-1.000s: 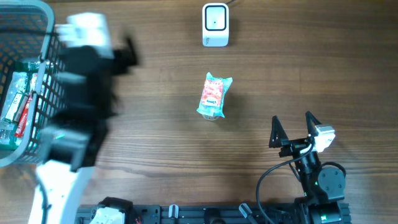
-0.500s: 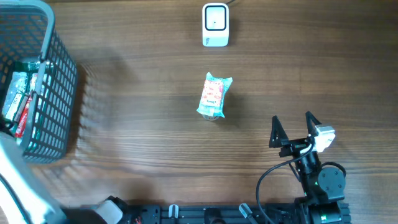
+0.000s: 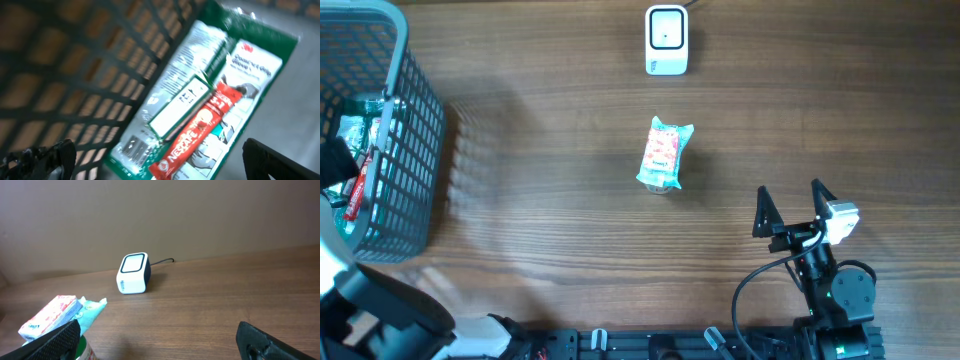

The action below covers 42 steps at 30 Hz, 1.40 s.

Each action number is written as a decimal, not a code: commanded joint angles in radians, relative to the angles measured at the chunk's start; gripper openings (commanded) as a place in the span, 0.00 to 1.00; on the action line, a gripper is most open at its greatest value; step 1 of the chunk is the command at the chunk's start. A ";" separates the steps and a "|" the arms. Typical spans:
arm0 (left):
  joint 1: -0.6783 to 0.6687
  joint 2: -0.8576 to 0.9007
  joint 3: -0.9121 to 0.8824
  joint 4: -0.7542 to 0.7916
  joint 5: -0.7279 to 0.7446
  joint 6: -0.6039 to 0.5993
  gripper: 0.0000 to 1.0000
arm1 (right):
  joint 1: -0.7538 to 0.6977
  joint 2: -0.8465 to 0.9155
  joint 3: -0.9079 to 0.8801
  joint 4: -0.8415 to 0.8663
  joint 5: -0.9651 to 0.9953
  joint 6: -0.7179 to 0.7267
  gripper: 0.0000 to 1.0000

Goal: Scan the item barcode
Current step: 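Reach the left gripper back into the basket toward the glove pack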

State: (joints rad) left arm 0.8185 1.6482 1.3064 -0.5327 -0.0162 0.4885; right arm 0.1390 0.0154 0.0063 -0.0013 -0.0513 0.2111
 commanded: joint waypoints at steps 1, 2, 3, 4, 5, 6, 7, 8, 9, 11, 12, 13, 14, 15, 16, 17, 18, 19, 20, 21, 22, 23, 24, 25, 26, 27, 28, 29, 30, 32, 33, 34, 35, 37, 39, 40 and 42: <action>0.005 0.089 0.005 -0.015 0.060 0.170 1.00 | -0.003 -0.006 -0.001 0.002 -0.001 -0.002 1.00; 0.005 0.110 0.005 -0.019 0.061 0.212 1.00 | -0.003 -0.006 -0.001 0.003 -0.001 -0.002 1.00; 0.005 0.127 0.005 -0.018 0.061 0.240 1.00 | -0.003 -0.006 -0.001 0.002 -0.001 -0.002 1.00; 0.005 0.143 0.005 -0.018 0.062 0.261 1.00 | -0.003 -0.006 -0.001 0.002 -0.001 -0.001 1.00; 0.005 0.159 0.005 -0.018 0.061 0.280 1.00 | -0.003 -0.006 -0.001 0.002 -0.001 -0.001 1.00; 0.005 0.175 0.005 -0.019 0.061 0.296 1.00 | -0.003 -0.006 -0.001 0.002 -0.001 -0.002 1.00; 0.005 0.188 0.005 -0.018 0.061 0.299 1.00 | -0.003 -0.006 -0.001 0.002 -0.001 -0.001 1.00; 0.005 0.201 0.005 -0.018 0.061 0.313 1.00 | -0.003 -0.006 -0.001 0.002 -0.001 -0.002 1.00; 0.005 0.212 0.005 -0.018 0.061 0.322 1.00 | -0.003 -0.006 -0.001 0.002 -0.001 -0.001 1.00; 0.005 0.229 0.005 -0.011 0.061 0.348 1.00 | -0.003 -0.006 -0.001 0.002 -0.001 -0.001 1.00; 0.005 0.233 0.005 -0.008 0.061 0.355 1.00 | -0.003 -0.006 -0.001 0.002 -0.001 -0.002 1.00; 0.005 0.237 0.005 -0.002 0.061 0.375 1.00 | -0.003 -0.006 -0.001 0.002 -0.001 -0.001 1.00; 0.005 0.238 0.005 0.008 0.061 0.381 1.00 | -0.003 -0.006 -0.001 0.002 -0.001 -0.001 1.00; 0.005 0.238 0.005 0.018 0.061 0.385 1.00 | -0.003 -0.006 -0.001 0.002 -0.001 -0.001 1.00; 0.005 0.238 0.005 0.033 0.068 0.390 1.00 | -0.003 -0.006 -0.001 0.002 -0.001 -0.002 1.00; 0.005 0.238 0.005 0.040 0.083 0.399 1.00 | -0.003 -0.006 -0.001 0.002 -0.001 -0.002 1.00; 0.005 0.243 0.005 0.044 0.104 0.413 1.00 | -0.003 -0.006 -0.001 0.002 -0.001 -0.002 1.00; 0.005 0.248 0.005 0.043 0.110 0.428 1.00 | -0.003 -0.006 -0.001 0.002 -0.001 -0.001 1.00; 0.005 0.255 0.005 0.047 0.109 0.435 1.00 | -0.003 -0.006 -0.001 0.002 -0.001 -0.001 1.00; 0.005 0.261 0.005 0.047 0.110 0.453 1.00 | -0.003 -0.006 -0.001 0.002 -0.001 -0.002 1.00; 0.005 0.266 0.005 0.051 0.109 0.465 1.00 | -0.003 -0.006 -0.001 0.002 -0.001 -0.002 1.00; 0.005 0.274 0.005 0.053 0.112 0.480 1.00 | -0.003 -0.006 -0.001 0.002 -0.001 -0.001 1.00; 0.005 0.281 0.005 0.061 0.121 0.481 1.00 | -0.003 -0.006 -0.001 0.002 -0.001 -0.002 1.00; 0.006 0.290 0.005 0.067 0.127 0.486 1.00 | -0.003 -0.006 -0.001 0.002 -0.001 -0.001 1.00; 0.009 0.301 0.005 0.069 0.129 0.502 1.00 | -0.003 -0.006 -0.001 0.002 -0.001 -0.002 1.00; 0.011 0.313 0.005 0.073 0.127 0.507 1.00 | -0.003 -0.006 -0.001 0.002 -0.001 -0.002 1.00; 0.016 0.320 0.005 0.076 0.128 0.508 1.00 | -0.003 -0.006 -0.001 0.002 -0.001 -0.001 1.00; 0.020 0.328 0.005 0.084 0.129 0.507 1.00 | -0.003 -0.006 -0.001 0.002 -0.001 -0.001 1.00; 0.026 0.333 0.005 0.095 0.134 0.507 1.00 | -0.003 -0.006 -0.001 0.002 -0.001 -0.001 1.00; 0.032 0.335 0.005 0.116 0.146 0.507 1.00 | -0.003 -0.006 -0.001 0.002 -0.001 -0.002 1.00; 0.034 0.335 0.005 0.126 0.147 0.507 1.00 | -0.003 -0.006 -0.001 0.002 -0.001 -0.001 1.00; 0.037 0.335 0.005 0.137 0.150 0.507 1.00 | -0.003 -0.006 -0.001 0.002 -0.001 -0.001 1.00; 0.038 0.335 0.005 0.141 0.154 0.507 1.00 | -0.003 -0.006 -0.001 0.002 -0.001 -0.002 1.00; 0.043 0.337 0.005 0.141 0.166 0.507 1.00 | -0.003 -0.006 -0.001 0.002 -0.001 -0.002 1.00; 0.056 0.351 0.005 0.140 0.204 0.490 1.00 | -0.003 -0.006 -0.001 0.002 -0.001 -0.002 1.00; 0.061 0.359 0.005 0.137 0.219 0.477 1.00 | -0.003 -0.006 -0.001 0.002 -0.001 -0.002 1.00; 0.077 0.388 0.005 0.135 0.243 0.427 1.00 | -0.003 -0.006 -0.001 0.002 -0.001 -0.002 1.00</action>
State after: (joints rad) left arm 0.8612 1.9667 1.3067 -0.3962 0.1802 0.9630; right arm 0.1390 0.0154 0.0059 -0.0013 -0.0513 0.2111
